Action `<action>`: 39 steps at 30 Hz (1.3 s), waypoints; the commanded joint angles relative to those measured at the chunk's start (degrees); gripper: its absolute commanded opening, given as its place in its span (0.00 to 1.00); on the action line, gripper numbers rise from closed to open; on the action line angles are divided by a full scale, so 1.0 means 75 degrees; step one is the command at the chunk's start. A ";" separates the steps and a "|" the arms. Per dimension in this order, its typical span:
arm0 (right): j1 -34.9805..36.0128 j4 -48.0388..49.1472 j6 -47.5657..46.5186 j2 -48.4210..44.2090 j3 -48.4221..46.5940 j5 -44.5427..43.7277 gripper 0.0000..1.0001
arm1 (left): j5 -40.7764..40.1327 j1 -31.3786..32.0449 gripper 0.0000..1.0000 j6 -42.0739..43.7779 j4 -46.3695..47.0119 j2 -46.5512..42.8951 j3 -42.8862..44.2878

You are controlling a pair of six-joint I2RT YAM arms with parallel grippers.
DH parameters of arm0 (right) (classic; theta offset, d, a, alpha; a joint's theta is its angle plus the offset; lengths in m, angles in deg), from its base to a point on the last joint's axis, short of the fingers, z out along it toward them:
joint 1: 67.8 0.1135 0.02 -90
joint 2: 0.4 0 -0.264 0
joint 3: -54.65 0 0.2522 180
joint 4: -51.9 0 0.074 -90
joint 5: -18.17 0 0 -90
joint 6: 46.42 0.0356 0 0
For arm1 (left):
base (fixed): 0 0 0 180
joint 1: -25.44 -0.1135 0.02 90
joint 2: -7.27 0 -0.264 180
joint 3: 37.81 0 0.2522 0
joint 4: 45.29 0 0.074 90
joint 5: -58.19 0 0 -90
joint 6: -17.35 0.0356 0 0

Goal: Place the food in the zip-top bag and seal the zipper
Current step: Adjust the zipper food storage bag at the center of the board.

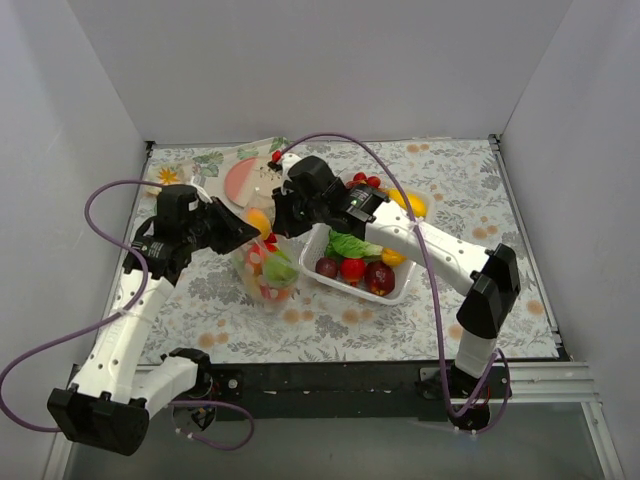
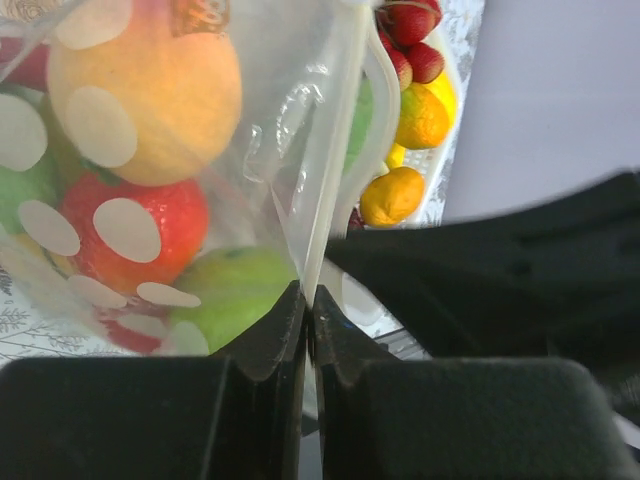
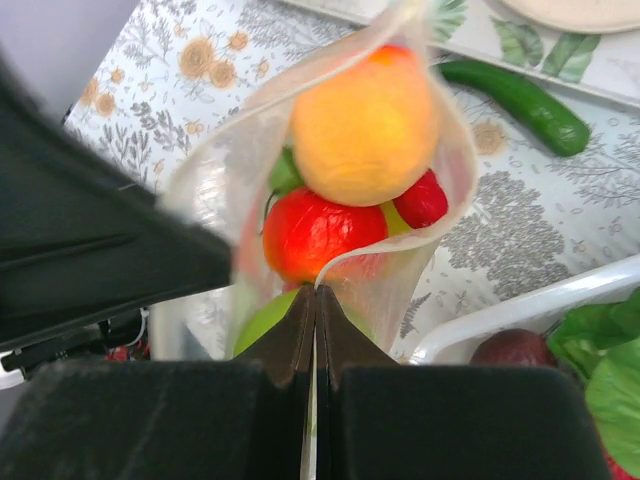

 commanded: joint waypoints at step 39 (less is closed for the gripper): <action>0.0214 0.0355 -0.1034 -0.0565 0.0214 0.1420 0.01 | -0.0611 -0.2769 0.54 -0.1352 0.0546 0.1430 0.1781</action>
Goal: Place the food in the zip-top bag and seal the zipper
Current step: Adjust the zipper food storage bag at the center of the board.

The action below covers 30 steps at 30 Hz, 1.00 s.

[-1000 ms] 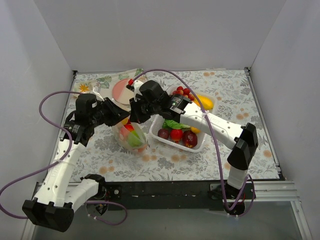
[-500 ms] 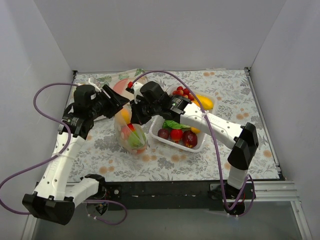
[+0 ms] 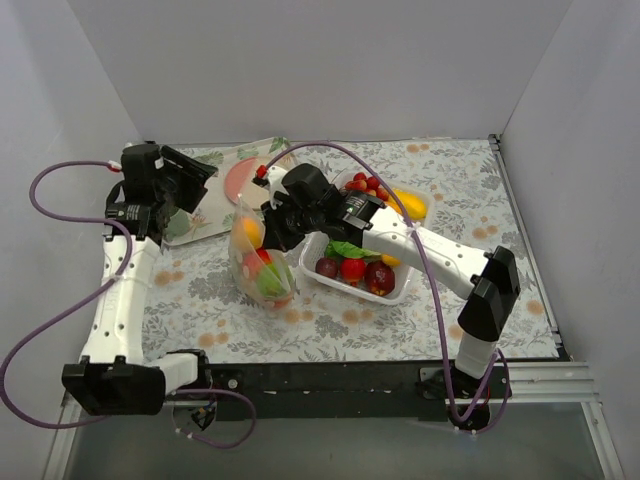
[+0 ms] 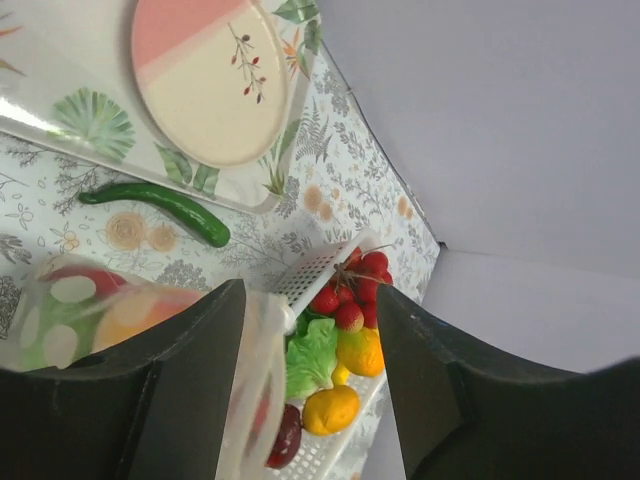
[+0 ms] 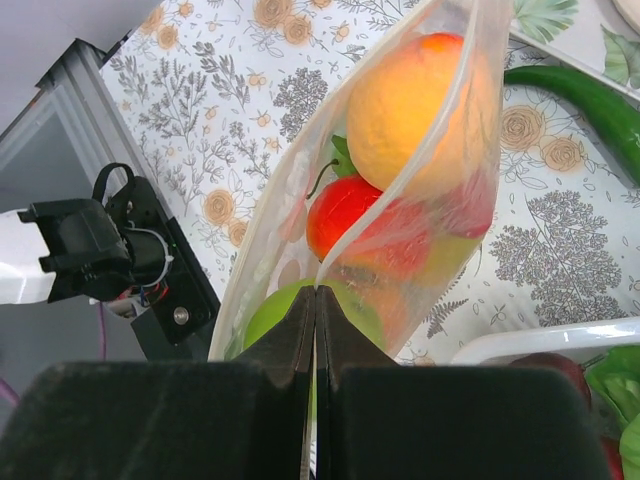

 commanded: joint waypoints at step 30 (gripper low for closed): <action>0.0183 -0.0153 -0.0670 -0.0439 0.0028 0.1376 0.01 | 0.6515 -0.2668 0.70 0.0861 1.4701 0.0056 -0.6452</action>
